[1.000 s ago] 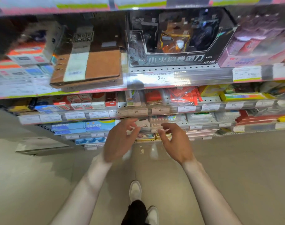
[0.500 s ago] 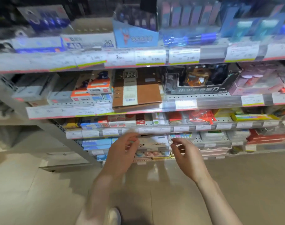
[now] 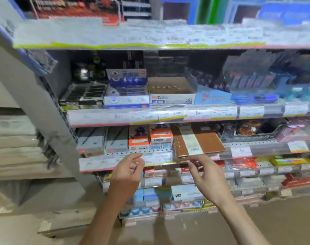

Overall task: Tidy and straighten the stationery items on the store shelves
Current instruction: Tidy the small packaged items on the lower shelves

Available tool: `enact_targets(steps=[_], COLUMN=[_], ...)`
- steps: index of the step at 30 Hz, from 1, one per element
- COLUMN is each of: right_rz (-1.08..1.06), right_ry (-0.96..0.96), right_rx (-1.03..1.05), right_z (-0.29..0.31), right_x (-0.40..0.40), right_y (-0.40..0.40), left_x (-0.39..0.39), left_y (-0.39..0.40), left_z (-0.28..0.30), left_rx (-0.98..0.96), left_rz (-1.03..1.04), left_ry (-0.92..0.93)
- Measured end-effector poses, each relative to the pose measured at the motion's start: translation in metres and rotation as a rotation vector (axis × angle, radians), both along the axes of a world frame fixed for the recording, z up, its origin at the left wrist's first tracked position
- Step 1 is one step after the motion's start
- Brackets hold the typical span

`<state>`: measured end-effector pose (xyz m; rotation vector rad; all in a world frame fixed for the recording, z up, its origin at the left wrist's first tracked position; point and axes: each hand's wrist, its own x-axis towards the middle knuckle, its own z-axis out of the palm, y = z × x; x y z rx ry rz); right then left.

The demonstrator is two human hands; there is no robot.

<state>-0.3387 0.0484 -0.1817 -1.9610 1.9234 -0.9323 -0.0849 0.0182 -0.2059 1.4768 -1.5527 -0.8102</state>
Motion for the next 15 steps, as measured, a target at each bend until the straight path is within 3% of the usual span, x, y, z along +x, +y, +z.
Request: enact_targets(steps=[6,15], right_rz=[0.048,0.092], right_ry=[0.174,0.194], right_rx=[-0.055,0.002], right_z=[0.021,-0.004], right_x=[0.034,0.040], right_y=[-0.067,-0.119], left_x=[0.008,-0.044], left_y=[-0.042,-0.095], left_z=[0.017,0.007], left_rx=[0.059,0.170], left_rz=[0.020,0.030], left_ry=[-0.019,0.055])
